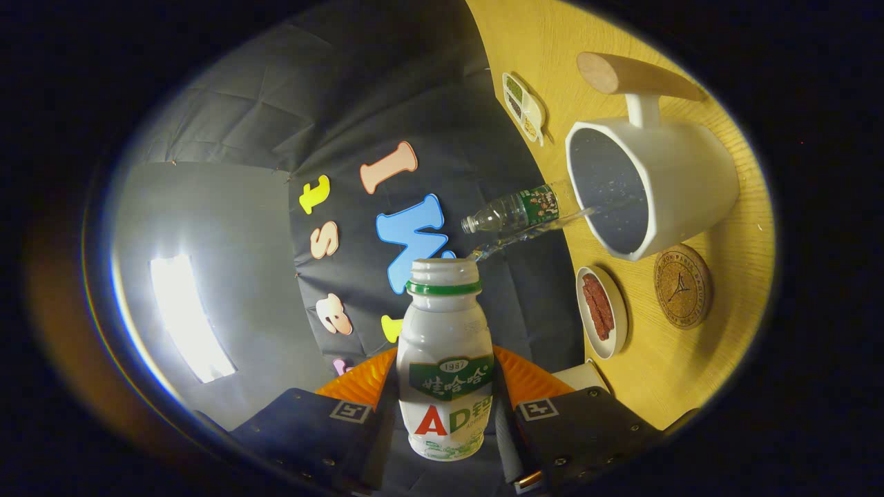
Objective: Take the bottle from table, then pour the juice into the cup, finally place the bottle on the coaster
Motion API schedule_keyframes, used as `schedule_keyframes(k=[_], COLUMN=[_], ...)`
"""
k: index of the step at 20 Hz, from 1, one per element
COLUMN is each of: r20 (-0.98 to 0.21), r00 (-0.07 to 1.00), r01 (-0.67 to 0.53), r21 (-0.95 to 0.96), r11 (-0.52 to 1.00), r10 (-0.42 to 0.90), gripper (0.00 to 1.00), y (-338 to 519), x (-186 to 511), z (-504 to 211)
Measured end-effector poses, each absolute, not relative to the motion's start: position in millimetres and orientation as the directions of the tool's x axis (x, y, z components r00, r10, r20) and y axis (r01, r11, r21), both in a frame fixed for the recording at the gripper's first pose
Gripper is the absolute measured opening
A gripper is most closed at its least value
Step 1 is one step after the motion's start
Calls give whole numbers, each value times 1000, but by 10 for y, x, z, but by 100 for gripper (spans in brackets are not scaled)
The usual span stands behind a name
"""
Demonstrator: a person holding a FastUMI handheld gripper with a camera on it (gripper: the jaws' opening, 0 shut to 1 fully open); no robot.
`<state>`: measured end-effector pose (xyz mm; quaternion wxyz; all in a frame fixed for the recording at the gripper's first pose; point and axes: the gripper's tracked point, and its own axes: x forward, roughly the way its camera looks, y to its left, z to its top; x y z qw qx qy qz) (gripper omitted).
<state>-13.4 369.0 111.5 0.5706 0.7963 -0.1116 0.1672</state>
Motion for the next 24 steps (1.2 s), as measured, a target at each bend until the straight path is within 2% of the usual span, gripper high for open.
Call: schedule_keyframes(k=[24], r20=[374], r00=[926], r01=[-359], r21=[817], r11=[-452], r10=[-60], gripper=[63], y=[3429], x=[-95], z=[1011])
